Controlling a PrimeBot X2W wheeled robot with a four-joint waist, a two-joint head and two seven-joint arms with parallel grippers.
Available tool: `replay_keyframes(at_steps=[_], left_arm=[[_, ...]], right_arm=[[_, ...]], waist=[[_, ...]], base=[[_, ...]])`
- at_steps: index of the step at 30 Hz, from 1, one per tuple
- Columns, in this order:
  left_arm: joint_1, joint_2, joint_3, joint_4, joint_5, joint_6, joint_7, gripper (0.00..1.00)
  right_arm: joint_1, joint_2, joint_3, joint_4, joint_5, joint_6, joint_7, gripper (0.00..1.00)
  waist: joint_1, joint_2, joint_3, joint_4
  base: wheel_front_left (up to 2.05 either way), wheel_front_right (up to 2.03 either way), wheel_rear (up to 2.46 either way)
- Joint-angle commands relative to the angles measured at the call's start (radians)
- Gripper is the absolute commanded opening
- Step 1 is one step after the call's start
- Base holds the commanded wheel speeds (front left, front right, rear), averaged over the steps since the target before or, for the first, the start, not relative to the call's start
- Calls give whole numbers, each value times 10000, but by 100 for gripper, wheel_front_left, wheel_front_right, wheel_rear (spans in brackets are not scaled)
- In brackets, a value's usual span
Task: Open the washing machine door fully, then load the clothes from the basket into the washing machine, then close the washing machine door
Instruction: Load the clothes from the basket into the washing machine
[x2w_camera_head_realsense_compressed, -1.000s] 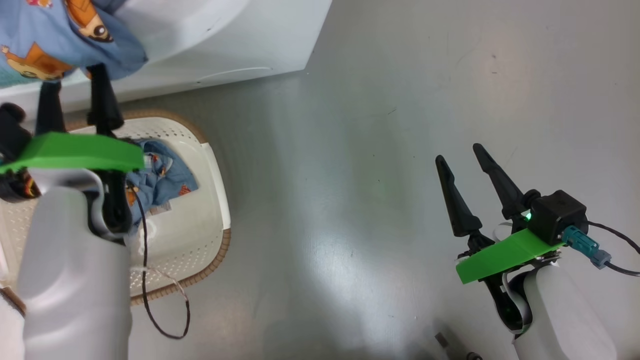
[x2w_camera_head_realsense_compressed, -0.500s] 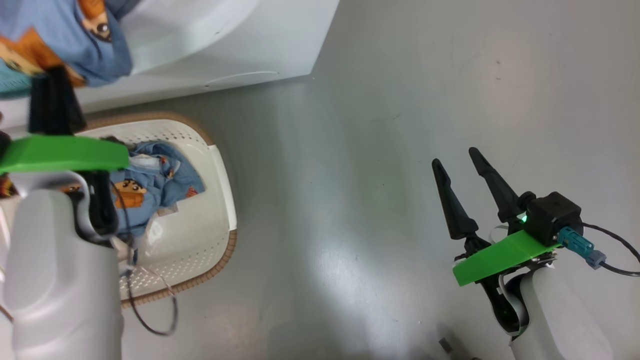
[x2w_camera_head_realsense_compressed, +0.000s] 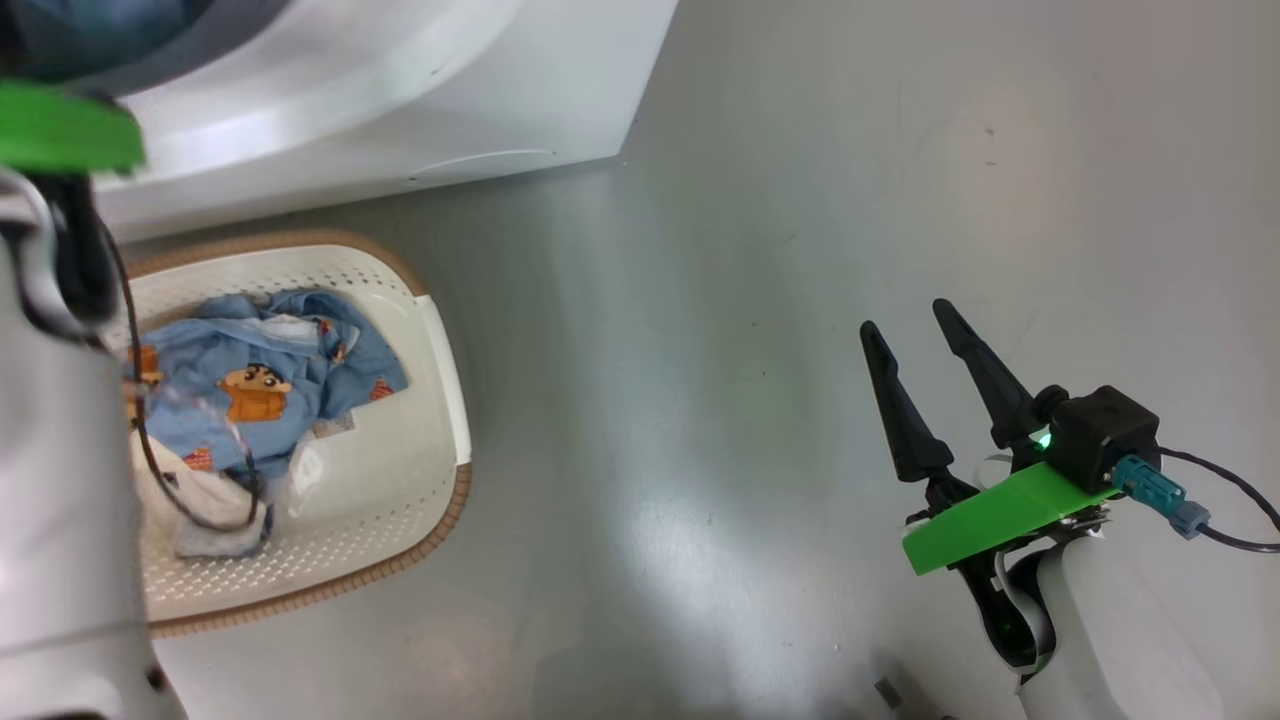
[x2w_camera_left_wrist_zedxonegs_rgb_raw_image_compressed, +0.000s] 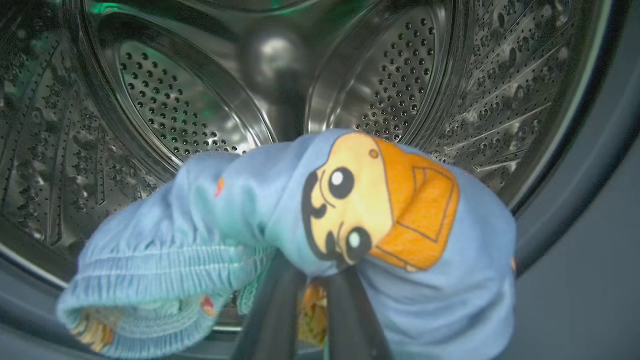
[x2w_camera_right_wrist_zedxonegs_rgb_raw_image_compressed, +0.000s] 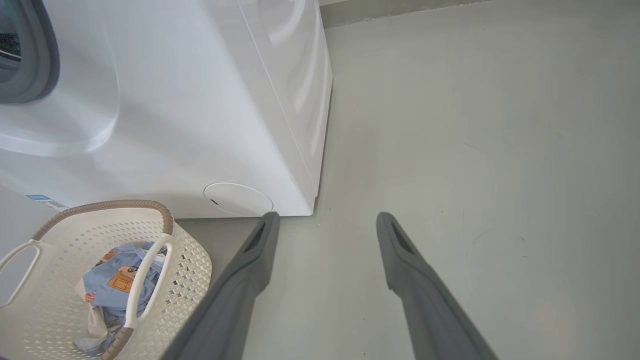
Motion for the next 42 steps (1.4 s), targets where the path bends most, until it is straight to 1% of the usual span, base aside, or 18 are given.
replay_keyframes(at_steps=[1, 7, 11, 20, 28, 34, 42], left_arm=[[-331, 537, 154, 32, 92, 70, 118, 0], [-1449, 782, 137, 1141, 55, 127, 303, 0], [-2149, 940, 35, 1789, 89, 75, 249, 0], [-3476, 1158, -321, 2649, 291, -17, 75, 0], [-4632, 1519, -536, 2745, 543, -71, -336, 0], [-5632, 1778, -703, 2842, 749, -150, -418, 0], [-6132, 1944, -908, 2654, 929, -320, -428, 0]], right_arm=[[264, 16, 204, -166, 118, 63, -48, 100], [283, -10, 172, -245, 164, 63, -48, 100], [279, -37, 144, -310, 157, 63, -48, 100], [311, -72, 85, -393, 159, 63, -48, 100], [228, 31, 338, -473, 211, 63, -48, 100], [170, 91, 405, -444, 300, 63, -48, 100], [142, 170, 543, -369, 390, 63, -48, 100]], waist=[[0, 0, 68, -66], [0, 0, 319, -114], [0, 0, 602, -94], [0, 0, 1380, -49], [0, 0, 1930, -257], [0, 0, 2091, -436], [0, 0, 2119, -596]], base=[[0, 0, 0], [0, 0, 0], [0, 0, 0], [0, 0, 0], [0, 0, 0], [0, 0, 0], [0, 0, 0]])
